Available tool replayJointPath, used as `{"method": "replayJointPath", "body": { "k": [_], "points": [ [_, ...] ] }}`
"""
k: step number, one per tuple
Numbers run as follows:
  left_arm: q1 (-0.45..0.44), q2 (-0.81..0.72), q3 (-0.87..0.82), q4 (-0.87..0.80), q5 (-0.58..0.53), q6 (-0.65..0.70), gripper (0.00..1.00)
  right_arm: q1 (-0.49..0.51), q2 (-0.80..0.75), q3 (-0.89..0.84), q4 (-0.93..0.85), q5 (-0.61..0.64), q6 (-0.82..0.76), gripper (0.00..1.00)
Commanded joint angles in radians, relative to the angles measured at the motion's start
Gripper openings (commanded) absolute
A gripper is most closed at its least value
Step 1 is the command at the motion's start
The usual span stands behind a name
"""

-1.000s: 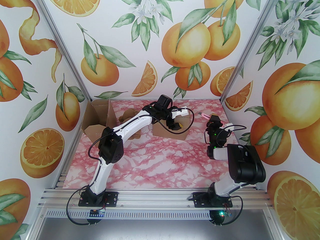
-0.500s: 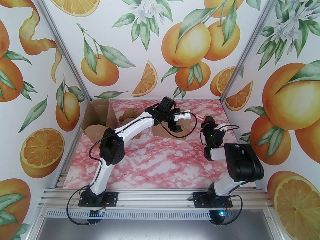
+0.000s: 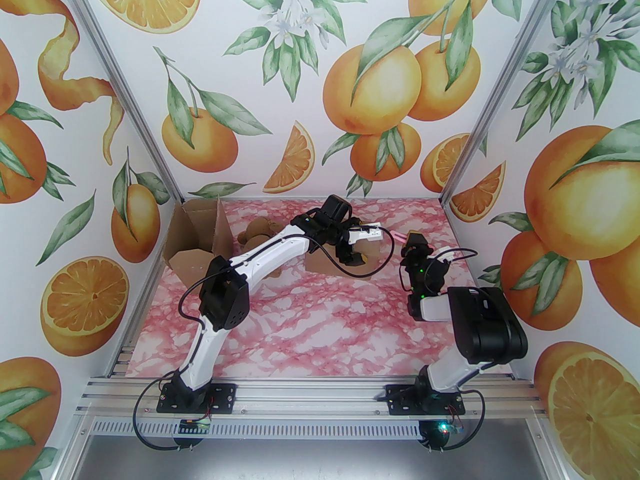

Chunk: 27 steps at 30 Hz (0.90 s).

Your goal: Unpack the express box

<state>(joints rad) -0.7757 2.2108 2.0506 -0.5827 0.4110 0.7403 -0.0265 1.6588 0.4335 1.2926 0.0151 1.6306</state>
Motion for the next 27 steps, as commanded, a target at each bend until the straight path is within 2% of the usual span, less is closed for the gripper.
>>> {"method": "replayJointPath", "body": {
  "k": [1, 12, 27],
  "points": [
    [-0.006, -0.038, -0.015, -0.009, 0.005, 0.011, 0.88, 0.009, 0.027, 0.019, -0.01, -0.003, -0.028, 0.0],
    [-0.007, -0.032, -0.02, -0.003, 0.006, 0.008, 0.88, 0.026, 0.085, 0.036, 0.035, -0.004, -0.017, 0.0],
    [-0.004, -0.025, -0.027, 0.003, -0.004, 0.01, 0.88, 0.028, 0.029, 0.014, 0.016, -0.026, -0.025, 0.0]
  ]
}}
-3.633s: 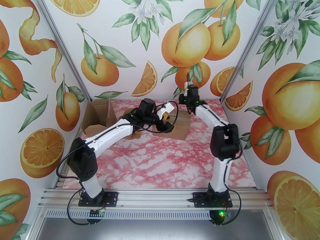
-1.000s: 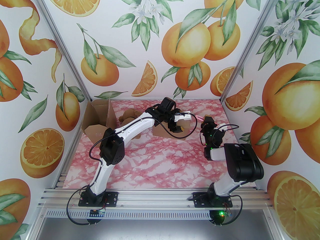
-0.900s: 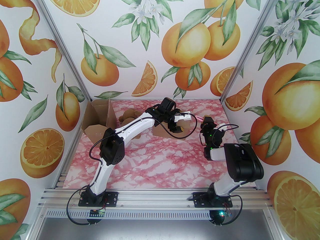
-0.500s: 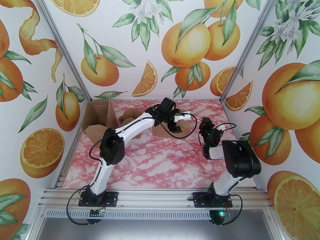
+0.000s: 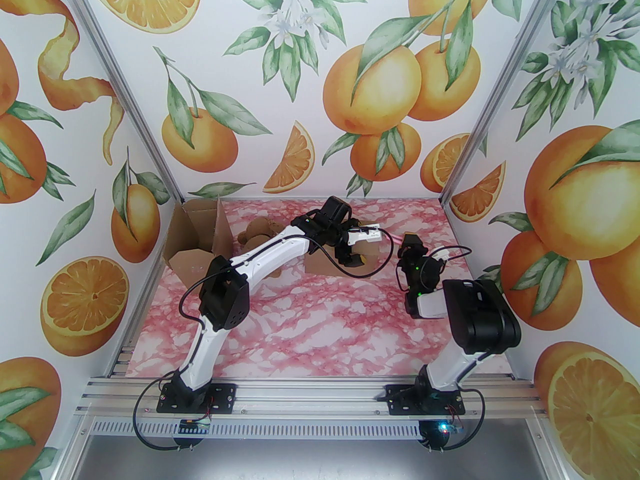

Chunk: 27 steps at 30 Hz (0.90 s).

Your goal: Unpack the express box

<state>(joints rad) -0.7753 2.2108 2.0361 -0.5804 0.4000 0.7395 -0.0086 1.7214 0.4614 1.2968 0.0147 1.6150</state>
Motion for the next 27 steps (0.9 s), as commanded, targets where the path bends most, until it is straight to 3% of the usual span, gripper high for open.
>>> {"method": "replayJointPath", "body": {
  "k": [1, 16, 27],
  "points": [
    [-0.005, -0.025, -0.013, 0.002, 0.004, 0.011, 0.88, 0.01, -0.038, -0.02, 0.012, -0.028, -0.009, 0.0],
    [0.017, -0.031, -0.035, 0.002, -0.027, 0.009, 0.89, 0.01, -0.199, -0.11, -0.093, -0.077, -0.005, 0.0],
    [0.028, -0.046, -0.068, 0.019, -0.021, -0.008, 0.89, 0.007, -0.382, -0.138, -0.333, -0.066, -0.094, 0.0]
  ]
}}
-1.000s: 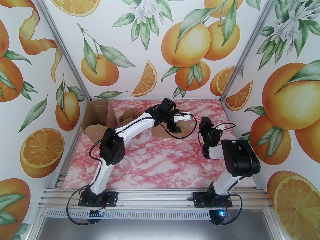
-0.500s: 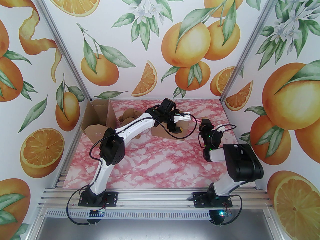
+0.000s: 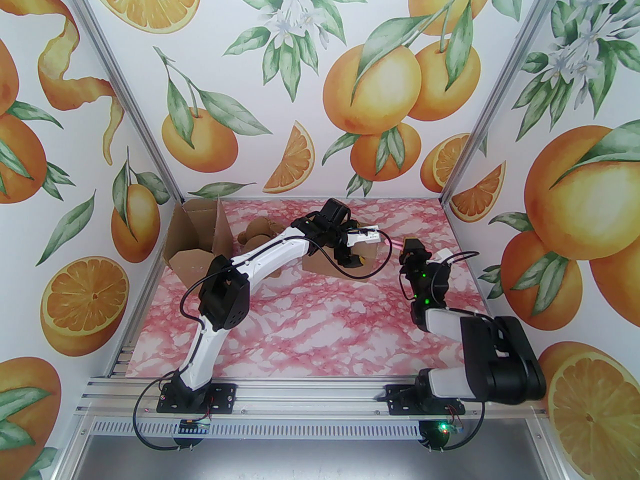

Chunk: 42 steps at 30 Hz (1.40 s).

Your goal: Unpack the express box

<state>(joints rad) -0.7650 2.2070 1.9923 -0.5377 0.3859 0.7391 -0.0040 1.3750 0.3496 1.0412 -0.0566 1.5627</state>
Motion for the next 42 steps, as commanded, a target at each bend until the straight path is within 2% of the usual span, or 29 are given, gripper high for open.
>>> {"method": "replayJointPath", "body": {
  "k": [1, 5, 12, 25, 34, 38, 42],
  "points": [
    [0.017, -0.043, -0.025, -0.023, -0.006, -0.007, 0.89, 0.0, -0.045, -0.029, -0.084, 0.006, -0.049, 0.0],
    [0.018, -0.054, -0.04, -0.024, 0.014, -0.006, 0.88, 0.0, -0.063, -0.015, -0.118, 0.016, -0.08, 0.0],
    [0.012, -0.073, -0.082, -0.032, 0.072, 0.013, 0.87, -0.007, -0.011, 0.071, -0.051, 0.003, -0.115, 0.0],
    [0.013, -0.077, -0.091, -0.038, 0.045, 0.033, 0.87, -0.029, 0.007, 0.035, -0.091, 0.003, -0.152, 0.0],
    [0.012, -0.079, -0.088, -0.054, 0.075, 0.046, 0.87, -0.064, -0.159, 0.035, -0.306, 0.031, -0.249, 0.0],
    [0.01, -0.084, -0.102, -0.056, 0.112, 0.049, 0.86, -0.062, -0.165, 0.101, -0.297, -0.013, -0.299, 0.0],
    [0.006, -0.086, -0.113, -0.058, 0.108, 0.054, 0.86, -0.058, -0.109, 0.146, -0.238, -0.058, -0.295, 0.0]
  ]
}}
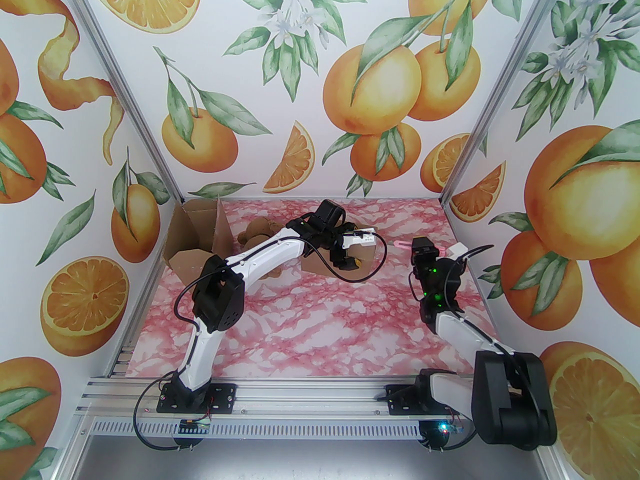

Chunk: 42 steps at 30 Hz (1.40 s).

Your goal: Unpack the express box

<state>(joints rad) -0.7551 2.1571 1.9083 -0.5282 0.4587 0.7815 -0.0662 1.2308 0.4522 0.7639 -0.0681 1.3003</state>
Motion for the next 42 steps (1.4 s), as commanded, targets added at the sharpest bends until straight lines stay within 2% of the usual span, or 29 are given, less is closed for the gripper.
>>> {"method": "replayJointPath", "body": {
  "k": [1, 10, 15, 25, 34, 39, 42],
  "points": [
    [-0.006, -0.036, -0.03, -0.067, 0.035, 0.012, 0.86, 0.01, 0.055, 0.051, 0.058, -0.052, -0.029, 0.0],
    [-0.019, -0.034, -0.031, -0.061, 0.017, 0.019, 0.86, 0.031, 0.182, 0.091, 0.141, -0.065, -0.002, 0.0],
    [-0.022, -0.032, -0.028, -0.058, 0.01, 0.019, 0.86, 0.037, 0.184, 0.087, 0.148, -0.07, 0.01, 0.0],
    [-0.014, -0.025, -0.02, -0.04, -0.038, -0.005, 0.86, 0.032, 0.053, 0.006, -0.015, -0.05, -0.024, 0.0],
    [-0.009, -0.031, -0.022, -0.043, -0.039, -0.005, 0.86, 0.021, 0.065, -0.01, -0.064, -0.069, -0.055, 0.0],
    [-0.01, -0.035, -0.025, -0.046, -0.047, -0.002, 0.86, 0.009, -0.036, 0.005, -0.253, -0.017, -0.135, 0.0],
    [-0.009, -0.034, -0.026, -0.043, -0.047, -0.002, 0.85, 0.006, -0.046, 0.025, -0.323, -0.013, -0.177, 0.0]
  ]
}}
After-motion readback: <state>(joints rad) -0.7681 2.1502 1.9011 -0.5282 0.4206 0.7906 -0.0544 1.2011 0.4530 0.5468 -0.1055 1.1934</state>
